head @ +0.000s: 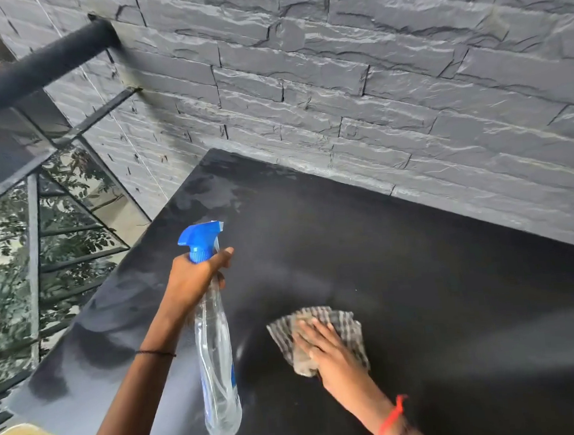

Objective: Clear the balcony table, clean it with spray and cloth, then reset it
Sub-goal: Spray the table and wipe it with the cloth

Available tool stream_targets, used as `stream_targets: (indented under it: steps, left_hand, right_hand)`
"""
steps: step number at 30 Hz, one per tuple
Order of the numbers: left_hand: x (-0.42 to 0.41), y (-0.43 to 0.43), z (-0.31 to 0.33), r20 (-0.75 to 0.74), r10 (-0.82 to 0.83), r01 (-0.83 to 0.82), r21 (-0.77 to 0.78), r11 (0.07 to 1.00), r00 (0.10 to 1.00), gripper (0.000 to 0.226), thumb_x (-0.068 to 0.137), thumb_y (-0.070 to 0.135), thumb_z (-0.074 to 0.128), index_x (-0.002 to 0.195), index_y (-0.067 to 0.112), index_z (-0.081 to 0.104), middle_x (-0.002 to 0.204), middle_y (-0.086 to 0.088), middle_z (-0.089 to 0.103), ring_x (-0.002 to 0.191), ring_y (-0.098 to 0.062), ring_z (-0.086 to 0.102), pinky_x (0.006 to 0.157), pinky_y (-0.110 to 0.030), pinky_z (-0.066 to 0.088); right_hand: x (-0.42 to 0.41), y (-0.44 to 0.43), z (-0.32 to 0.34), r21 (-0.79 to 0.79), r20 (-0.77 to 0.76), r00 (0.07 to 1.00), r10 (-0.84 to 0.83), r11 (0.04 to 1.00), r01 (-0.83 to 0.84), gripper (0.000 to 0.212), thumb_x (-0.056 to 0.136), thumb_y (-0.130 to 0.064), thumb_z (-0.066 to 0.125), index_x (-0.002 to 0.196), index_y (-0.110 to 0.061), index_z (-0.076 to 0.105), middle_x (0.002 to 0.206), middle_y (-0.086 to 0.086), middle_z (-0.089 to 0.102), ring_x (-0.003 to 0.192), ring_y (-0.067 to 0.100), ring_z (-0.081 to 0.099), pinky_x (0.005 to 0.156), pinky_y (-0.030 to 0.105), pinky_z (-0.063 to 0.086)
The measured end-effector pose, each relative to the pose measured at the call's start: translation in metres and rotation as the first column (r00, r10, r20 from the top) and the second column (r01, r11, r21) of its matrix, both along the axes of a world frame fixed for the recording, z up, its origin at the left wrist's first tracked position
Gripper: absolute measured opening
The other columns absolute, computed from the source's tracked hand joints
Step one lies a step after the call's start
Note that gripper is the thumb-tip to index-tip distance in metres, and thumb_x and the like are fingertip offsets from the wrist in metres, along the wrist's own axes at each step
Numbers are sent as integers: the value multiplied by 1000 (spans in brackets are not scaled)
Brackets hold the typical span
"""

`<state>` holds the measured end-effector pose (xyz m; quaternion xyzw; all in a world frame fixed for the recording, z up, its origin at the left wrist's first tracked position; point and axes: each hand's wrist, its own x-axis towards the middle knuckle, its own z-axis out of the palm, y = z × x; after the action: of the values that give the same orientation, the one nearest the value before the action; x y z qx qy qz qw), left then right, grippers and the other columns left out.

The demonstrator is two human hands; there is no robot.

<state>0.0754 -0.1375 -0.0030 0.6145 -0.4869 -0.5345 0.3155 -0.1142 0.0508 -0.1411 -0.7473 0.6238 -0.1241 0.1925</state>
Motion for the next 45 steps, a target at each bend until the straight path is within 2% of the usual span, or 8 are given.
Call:
stream_targets:
  steps: [5, 9, 19, 23, 28, 31, 35, 45]
  left_hand:
    - [27, 12, 3, 16, -8, 8, -1, 1000, 1000, 21, 81, 24, 74, 70, 9, 65, 53, 0, 59, 39, -7, 52, 46, -21, 43]
    - [52, 25, 1, 7, 6, -6, -1, 1000, 1000, 21, 81, 23, 74, 68, 9, 65, 46, 4, 56, 37, -7, 50, 41, -18, 41]
    - [100, 54, -2, -24, -16, 15, -22, 1000, 1000, 16, 83, 18, 72, 79, 4, 66, 71, -8, 63, 40, -5, 51, 48, -22, 44]
    - [116, 68, 3, -52, -33, 32, -31, 999, 998, 20, 85, 16, 70, 89, -4, 69, 72, -11, 59, 40, -6, 49, 47, -21, 43]
    - [138, 90, 9, -90, -21, 17, -49, 999, 996, 13, 85, 12, 70, 78, 7, 60, 70, -7, 58, 36, -2, 48, 39, -13, 40]
    - [157, 105, 9, -114, 5, -11, -51, 999, 993, 16, 85, 10, 69, 73, 9, 59, 66, -5, 59, 35, -1, 47, 38, -12, 39]
    - [186, 125, 4, -76, 1, -5, -54, 999, 997, 17, 85, 12, 70, 72, 10, 60, 67, -8, 59, 35, -3, 47, 38, -13, 39]
    - [250, 143, -10, -48, -8, 6, -38, 999, 999, 13, 85, 14, 70, 76, 10, 63, 73, -8, 64, 40, -9, 50, 48, -22, 41]
  right_hand:
    - [-64, 14, -1, 55, 26, 954, -299, 953, 297, 69, 70, 17, 48, 134, -9, 52, 148, 7, 38, 139, 34, 34, 117, 15, -2]
    - [-71, -56, -2, -10, -5, 917, -398, 917, 398, 60, 91, 0, 42, 148, -14, 29, 159, 5, 15, 148, 20, 9, 122, 28, 2]
    - [108, 4, -7, -61, 33, 996, -86, 994, 88, 64, 74, 3, 52, 136, -7, 49, 149, 11, 38, 140, 36, 28, 117, 28, -4]
    - [134, 117, -13, -83, 28, 996, 80, 994, -77, 58, 74, -11, 57, 132, -21, 56, 143, -1, 47, 140, 21, 34, 115, 31, 18]
    - [74, 162, -9, -90, 5, 988, -154, 984, 153, 65, 78, -1, 56, 140, -20, 45, 147, -7, 41, 145, 3, 13, 116, 20, 9]
    - [68, 125, -1, 17, -78, 968, -240, 970, 242, 59, 73, -1, 64, 131, -5, 53, 139, 14, 50, 138, 28, 37, 116, 18, 0]
    - [122, 79, 0, -46, -45, 960, -277, 960, 275, 52, 97, -12, 43, 147, -16, 27, 159, 2, 13, 148, 17, 2, 120, 25, -5]
    - [203, 152, 0, 27, 145, 981, -126, 992, 124, 40, 104, -17, 23, 143, -15, 32, 153, -13, 12, 137, -15, -15, 117, 22, -4]
